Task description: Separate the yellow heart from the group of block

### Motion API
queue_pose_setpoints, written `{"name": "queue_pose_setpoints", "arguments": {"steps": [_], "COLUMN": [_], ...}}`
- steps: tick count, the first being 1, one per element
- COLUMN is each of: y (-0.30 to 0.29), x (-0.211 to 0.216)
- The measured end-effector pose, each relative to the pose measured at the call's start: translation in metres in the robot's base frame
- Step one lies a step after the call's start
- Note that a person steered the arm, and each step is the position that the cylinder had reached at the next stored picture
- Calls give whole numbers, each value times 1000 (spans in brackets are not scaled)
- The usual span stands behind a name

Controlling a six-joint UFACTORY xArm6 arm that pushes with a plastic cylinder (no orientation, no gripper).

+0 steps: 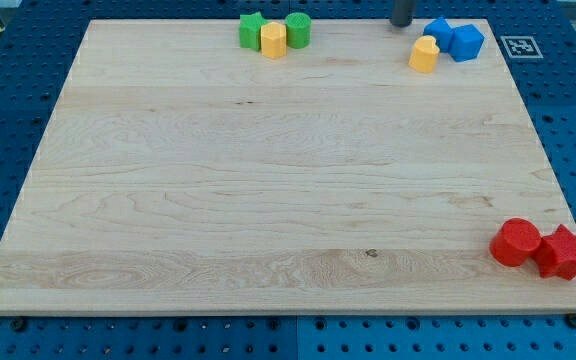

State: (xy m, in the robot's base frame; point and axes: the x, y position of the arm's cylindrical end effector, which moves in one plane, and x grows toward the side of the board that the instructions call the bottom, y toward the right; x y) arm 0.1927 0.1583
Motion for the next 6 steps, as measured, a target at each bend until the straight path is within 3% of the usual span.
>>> {"name": "queue_pose_setpoints", "arguments": {"steps": [1,3,6], "y": [-36,-31,99], "x": [0,-1,1]}}
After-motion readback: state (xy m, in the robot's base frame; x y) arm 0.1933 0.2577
